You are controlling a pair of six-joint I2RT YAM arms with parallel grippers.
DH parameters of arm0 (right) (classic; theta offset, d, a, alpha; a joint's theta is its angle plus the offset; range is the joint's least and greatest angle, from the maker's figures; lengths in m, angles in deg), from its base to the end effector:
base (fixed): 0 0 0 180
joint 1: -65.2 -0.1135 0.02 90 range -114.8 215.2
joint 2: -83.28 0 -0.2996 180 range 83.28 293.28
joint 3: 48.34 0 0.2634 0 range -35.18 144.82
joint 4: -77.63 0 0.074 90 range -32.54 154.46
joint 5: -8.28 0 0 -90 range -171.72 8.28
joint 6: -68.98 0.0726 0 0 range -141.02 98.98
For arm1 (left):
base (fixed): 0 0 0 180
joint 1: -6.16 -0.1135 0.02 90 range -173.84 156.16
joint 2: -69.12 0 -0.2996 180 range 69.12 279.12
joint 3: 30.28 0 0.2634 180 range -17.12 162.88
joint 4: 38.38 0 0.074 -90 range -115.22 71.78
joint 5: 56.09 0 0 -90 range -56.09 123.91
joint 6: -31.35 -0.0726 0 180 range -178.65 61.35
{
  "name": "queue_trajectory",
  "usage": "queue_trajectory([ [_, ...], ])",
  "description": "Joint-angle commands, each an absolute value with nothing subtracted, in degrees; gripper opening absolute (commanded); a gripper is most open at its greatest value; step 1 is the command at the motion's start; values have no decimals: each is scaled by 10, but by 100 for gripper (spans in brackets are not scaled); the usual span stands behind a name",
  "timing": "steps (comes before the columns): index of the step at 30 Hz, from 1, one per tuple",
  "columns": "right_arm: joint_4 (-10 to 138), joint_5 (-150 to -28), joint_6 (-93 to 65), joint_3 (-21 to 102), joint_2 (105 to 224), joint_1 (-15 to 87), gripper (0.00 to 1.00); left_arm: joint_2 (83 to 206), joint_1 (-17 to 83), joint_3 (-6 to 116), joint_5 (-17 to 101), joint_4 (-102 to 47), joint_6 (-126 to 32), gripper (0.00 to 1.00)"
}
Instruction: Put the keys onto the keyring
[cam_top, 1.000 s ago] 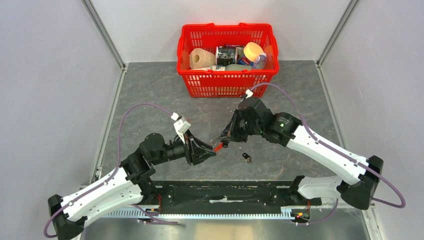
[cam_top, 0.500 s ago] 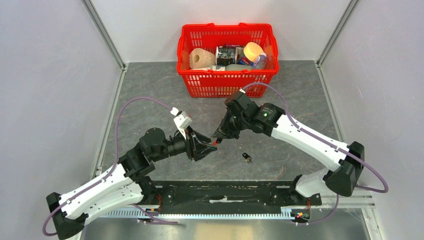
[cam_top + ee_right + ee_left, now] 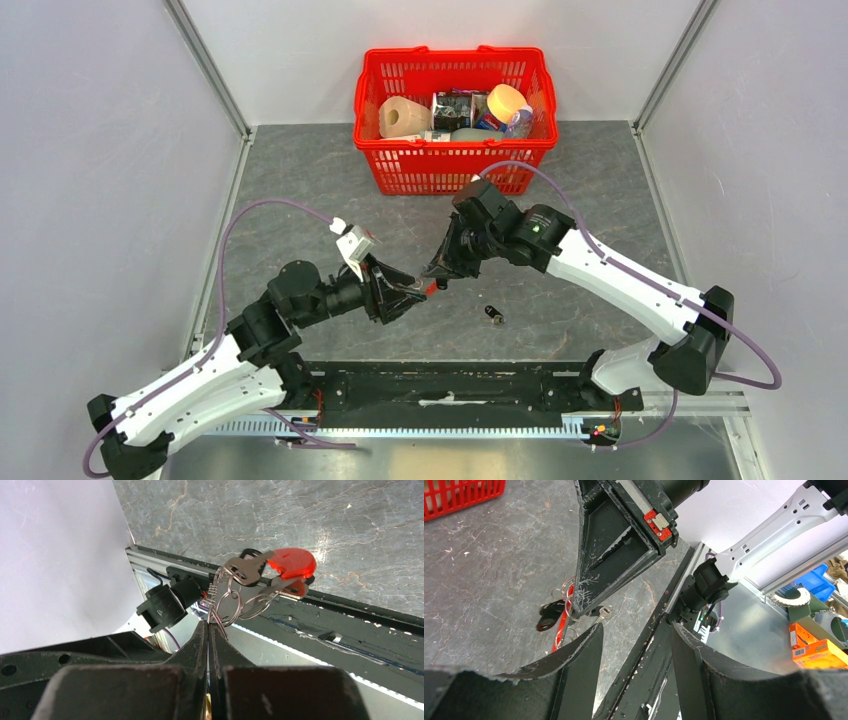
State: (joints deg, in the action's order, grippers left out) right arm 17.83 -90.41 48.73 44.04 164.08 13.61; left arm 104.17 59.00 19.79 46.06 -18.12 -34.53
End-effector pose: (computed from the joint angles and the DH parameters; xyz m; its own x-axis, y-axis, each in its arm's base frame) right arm 0.1947 0.2632 0.3534 -0.9457 0.2999 -0.1249 0.1449 0.7335 0.6641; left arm 0.0926 -0.1475 0.3406 -0.4205 -0.1066 -0.9010 0.8041 0.4162 -0.4245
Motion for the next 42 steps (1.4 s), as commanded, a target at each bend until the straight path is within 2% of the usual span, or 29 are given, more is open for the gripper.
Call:
queue_trajectory([
  [1, 189, -953, 414, 476, 1617, 135, 0, 1027, 592, 206, 471, -190, -357, 59],
  [22, 108, -1118, 38, 505, 1563, 135, 0, 969, 592, 204, 569, -192, -316, 59],
  [32, 94, -1175, -97, 518, 1507, 114, 0, 968, 592, 192, 599, -213, -302, 60],
  [42, 67, -1199, -189, 540, 1517, 79, 0, 983, 591, 174, 646, -291, -277, 60],
])
